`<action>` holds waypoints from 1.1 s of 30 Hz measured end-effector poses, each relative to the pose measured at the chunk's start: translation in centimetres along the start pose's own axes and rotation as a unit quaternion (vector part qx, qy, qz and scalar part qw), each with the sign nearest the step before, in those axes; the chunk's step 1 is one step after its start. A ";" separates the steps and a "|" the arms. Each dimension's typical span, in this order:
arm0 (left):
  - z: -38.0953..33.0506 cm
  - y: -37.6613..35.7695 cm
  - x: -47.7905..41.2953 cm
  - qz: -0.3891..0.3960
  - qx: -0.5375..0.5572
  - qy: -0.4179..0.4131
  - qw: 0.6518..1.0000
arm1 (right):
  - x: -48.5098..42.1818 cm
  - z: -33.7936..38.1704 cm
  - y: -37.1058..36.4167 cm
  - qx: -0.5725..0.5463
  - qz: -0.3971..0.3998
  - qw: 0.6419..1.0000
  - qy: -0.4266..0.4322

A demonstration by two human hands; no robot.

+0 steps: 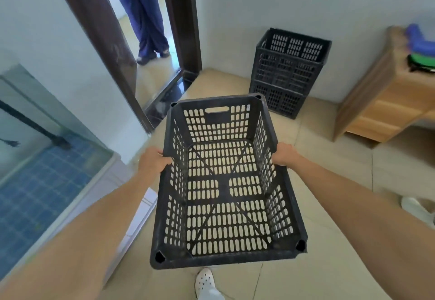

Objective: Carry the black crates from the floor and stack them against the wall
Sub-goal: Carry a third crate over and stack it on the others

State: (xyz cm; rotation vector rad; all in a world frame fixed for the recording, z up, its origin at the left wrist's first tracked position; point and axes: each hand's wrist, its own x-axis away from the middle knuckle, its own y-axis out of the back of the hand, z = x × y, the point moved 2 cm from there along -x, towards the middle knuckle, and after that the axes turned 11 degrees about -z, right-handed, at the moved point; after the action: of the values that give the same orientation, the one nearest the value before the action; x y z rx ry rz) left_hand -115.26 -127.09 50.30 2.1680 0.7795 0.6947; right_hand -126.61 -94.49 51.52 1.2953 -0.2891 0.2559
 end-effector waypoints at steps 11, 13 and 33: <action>-19.3 -3.9 -19.8 0.026 -0.034 -0.124 0.991 | -17.3 1.9 10.3 -0.035 -0.043 0.997 -0.061; -23.4 -5.8 -23.4 0.027 -0.033 -0.133 0.990 | -21.8 1.8 12.2 -0.041 -0.050 0.995 -0.072; -64.2 -23.9 -53.4 0.091 -0.047 -0.240 0.965 | -62.6 -0.6 32.8 -0.069 -0.101 0.979 -0.164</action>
State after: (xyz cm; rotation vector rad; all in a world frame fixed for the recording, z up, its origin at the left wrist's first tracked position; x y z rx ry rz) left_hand -201.68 -122.89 57.66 2.2085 0.2907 0.2608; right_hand -196.51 -87.10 59.02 1.2162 -0.4443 -0.1513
